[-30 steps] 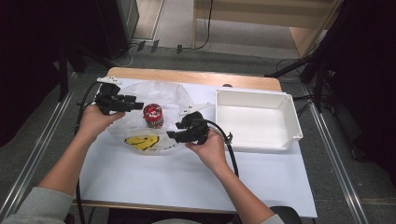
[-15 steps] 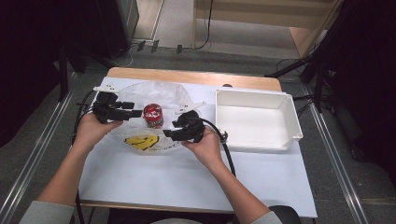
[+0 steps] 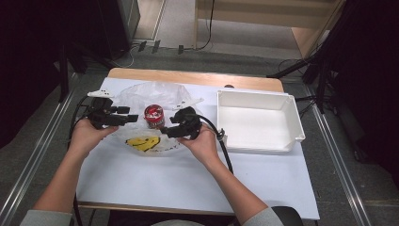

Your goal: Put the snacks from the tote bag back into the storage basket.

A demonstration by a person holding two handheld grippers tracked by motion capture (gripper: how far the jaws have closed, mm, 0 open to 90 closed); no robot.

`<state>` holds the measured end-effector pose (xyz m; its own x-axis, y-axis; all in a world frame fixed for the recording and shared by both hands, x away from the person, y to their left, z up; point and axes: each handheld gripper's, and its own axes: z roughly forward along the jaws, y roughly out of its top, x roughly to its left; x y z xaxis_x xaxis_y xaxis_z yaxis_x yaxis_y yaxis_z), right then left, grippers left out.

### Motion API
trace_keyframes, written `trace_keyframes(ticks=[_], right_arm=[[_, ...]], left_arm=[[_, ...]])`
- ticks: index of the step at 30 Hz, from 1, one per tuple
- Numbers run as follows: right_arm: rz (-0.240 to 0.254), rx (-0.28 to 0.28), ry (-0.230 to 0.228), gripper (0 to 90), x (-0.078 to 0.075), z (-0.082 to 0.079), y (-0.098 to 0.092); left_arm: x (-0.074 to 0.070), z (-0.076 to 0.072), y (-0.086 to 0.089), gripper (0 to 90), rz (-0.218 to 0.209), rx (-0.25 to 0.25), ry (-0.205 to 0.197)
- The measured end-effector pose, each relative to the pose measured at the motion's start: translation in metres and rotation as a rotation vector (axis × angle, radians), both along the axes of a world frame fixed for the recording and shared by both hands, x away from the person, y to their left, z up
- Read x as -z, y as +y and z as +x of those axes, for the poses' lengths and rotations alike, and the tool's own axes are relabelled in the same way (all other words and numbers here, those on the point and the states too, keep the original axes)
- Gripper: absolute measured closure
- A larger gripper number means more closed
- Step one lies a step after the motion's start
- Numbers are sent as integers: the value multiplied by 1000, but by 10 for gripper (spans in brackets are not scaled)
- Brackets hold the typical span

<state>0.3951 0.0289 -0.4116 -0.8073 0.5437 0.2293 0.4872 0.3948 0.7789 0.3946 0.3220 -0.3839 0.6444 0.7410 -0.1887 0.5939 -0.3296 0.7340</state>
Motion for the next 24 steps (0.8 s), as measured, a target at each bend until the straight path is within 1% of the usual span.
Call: trace_keyframes(ticks=[3,5,7,11,13,15,18,19,24], right_arm=[[-15,4,12,396,1,4,3],[-24,3,8,396,0,7,5],[-28,3,12,396,0,9,8],[-23,12,12,395,1,14,9],[-23,21,21,392,4,16,8],[-26,28,29,388,6,19,7],[-17,37,34,377,8,21,7],[-13,33,29,373,9,23,8],[-9,37,34,365,14,26,13]], left_arm=[[1,1,0,397,3,0,3],[2,1,0,397,6,3,10],[2,1,0,396,-1,7,10],[2,1,0,396,1,12,10],[2,1,1,396,-3,10,14],[2,2,2,396,-8,8,18],[3,4,3,397,-23,4,23],[3,4,3,397,-24,3,23],[3,5,3,397,-21,1,23]])
